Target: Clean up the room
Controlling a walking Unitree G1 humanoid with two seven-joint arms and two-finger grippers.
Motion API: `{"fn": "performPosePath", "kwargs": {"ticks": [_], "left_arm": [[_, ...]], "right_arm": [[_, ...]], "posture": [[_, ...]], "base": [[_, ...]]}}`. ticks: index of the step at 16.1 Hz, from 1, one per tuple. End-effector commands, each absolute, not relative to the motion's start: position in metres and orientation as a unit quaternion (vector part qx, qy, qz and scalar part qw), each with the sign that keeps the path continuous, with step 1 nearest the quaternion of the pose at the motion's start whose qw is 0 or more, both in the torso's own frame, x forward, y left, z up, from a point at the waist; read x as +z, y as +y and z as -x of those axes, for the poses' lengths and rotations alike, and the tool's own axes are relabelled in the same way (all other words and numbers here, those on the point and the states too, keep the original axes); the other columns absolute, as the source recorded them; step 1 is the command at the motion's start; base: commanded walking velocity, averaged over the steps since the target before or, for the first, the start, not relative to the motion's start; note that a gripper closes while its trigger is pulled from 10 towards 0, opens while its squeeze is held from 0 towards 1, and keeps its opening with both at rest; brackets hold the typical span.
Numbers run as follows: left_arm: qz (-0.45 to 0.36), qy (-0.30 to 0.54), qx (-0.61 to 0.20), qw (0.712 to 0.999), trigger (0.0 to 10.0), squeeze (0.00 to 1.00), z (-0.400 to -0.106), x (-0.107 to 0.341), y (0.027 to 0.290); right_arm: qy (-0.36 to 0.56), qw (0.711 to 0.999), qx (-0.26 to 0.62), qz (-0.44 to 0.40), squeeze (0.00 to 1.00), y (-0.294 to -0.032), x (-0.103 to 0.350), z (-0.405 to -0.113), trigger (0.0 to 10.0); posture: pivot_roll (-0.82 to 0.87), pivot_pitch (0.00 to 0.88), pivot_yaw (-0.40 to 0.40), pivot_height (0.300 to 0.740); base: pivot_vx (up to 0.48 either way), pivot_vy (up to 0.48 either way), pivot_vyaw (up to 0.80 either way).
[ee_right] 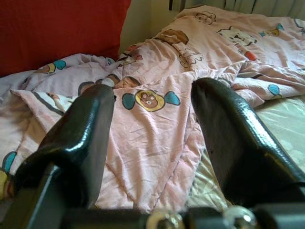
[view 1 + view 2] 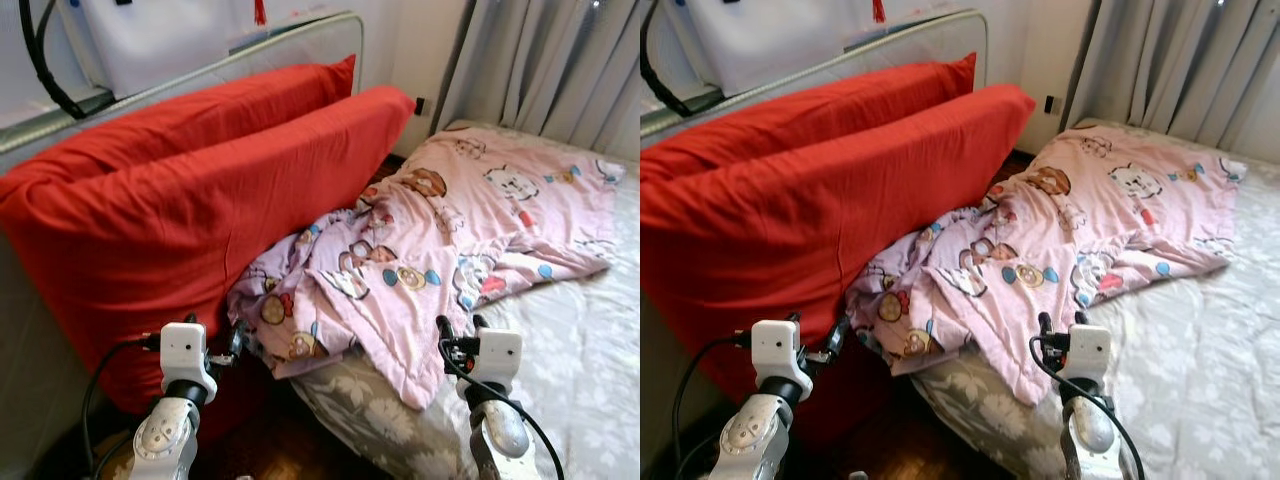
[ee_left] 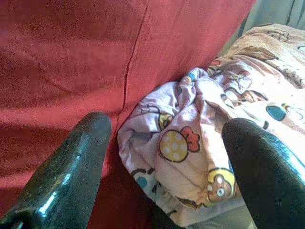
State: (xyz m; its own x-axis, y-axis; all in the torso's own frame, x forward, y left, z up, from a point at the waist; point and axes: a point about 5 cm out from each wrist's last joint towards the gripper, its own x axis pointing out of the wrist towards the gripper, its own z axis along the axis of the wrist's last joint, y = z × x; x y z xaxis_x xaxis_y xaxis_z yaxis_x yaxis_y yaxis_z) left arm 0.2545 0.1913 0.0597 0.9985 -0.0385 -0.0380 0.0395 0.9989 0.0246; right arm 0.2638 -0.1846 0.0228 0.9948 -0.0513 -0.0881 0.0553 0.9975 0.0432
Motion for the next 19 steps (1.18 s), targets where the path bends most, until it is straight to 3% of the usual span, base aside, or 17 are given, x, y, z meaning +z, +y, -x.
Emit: {"fn": "performPosePath", "kwargs": {"ticks": [1, 15, 19], "left_arm": [[-0.018, 0.016, -0.02, 0.999, 10.0, 0.0, -0.2555, 0.0614, 0.1913], [-0.012, 0.024, -0.031, 0.999, 10.0, 0.0, -0.2543, 0.0599, 0.1836], [-0.012, 0.022, -0.03, 0.999, 10.0, 0.0, -0.2541, 0.0608, 0.184]], "right_arm": [[0.049, 0.998, -0.023, -0.02, 0.0, -0.1829, 0.0219, -0.2646, 10.0], [0.083, 0.996, 0.005, -0.021, 0.0, -0.1733, 0.0138, -0.2642, 10.0], [0.072, 0.997, 0.004, -0.029, 0.0, -0.1733, 0.0152, -0.2632, 10.0]], "posture": [[-0.02, 0.024, -0.004, 0.67], [-0.01, 0.042, -0.009, 0.67], [-0.01, 0.046, -0.007, 0.65]], "base": [[0.0, 0.0, 0.0], [0.0, 0.0, 0.0], [0.0, 0.0, 0.0]]}}
